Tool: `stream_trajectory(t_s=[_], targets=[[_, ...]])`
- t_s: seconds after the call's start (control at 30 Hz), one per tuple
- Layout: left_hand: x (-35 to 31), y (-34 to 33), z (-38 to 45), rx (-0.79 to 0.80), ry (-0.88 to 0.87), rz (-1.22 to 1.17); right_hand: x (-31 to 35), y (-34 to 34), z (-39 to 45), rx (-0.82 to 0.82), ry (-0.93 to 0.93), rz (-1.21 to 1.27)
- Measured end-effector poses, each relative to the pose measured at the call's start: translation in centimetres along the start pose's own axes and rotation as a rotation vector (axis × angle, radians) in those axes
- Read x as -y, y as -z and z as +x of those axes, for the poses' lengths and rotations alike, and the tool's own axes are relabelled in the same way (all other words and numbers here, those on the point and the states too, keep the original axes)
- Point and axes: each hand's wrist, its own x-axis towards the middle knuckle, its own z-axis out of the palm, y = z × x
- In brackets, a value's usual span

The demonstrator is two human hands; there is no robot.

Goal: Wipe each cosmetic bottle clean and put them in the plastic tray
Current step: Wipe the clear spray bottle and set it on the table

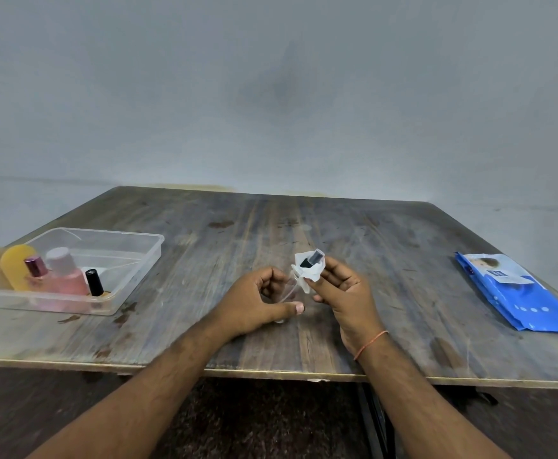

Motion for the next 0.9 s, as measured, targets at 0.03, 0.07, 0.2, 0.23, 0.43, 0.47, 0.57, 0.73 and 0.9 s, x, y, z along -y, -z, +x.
stream_trajectory(t_s=[0.03,0.07,0.2,0.23,0.43,0.47,0.57,0.73,0.9], targets=[[0.2,0.0,0.1,-0.025,-0.016,0.035,0.0,0.0,0.0,0.009,0.001,0.012],[0.4,0.1,0.1,-0.047,-0.024,0.062,0.0,0.0,0.0,0.015,0.000,0.023],[0.0,0.1,0.0,-0.040,-0.021,0.114,0.0,-0.1,0.0,0.025,-0.001,0.017],[-0.2,0.1,-0.1,-0.006,-0.023,0.131,0.0,-0.1,0.0,0.022,-0.001,0.013],[-0.9,0.1,-0.3,0.162,0.037,0.016,-0.1,0.1,0.0,-0.031,-0.016,0.029],[-0.8,0.1,-0.3,0.162,0.045,-0.002,-0.2,0.1,0.1,-0.032,-0.018,0.029],[-0.5,0.2,-0.2,0.103,0.063,0.011,-0.1,0.1,0.1,-0.028,-0.023,0.028],[-0.6,-0.1,-0.2,-0.046,0.024,0.135,-0.1,-0.1,0.0,0.014,-0.007,0.016],[-0.6,-0.1,-0.1,0.029,0.026,0.102,-0.3,0.1,0.1,-0.031,-0.028,0.026]])
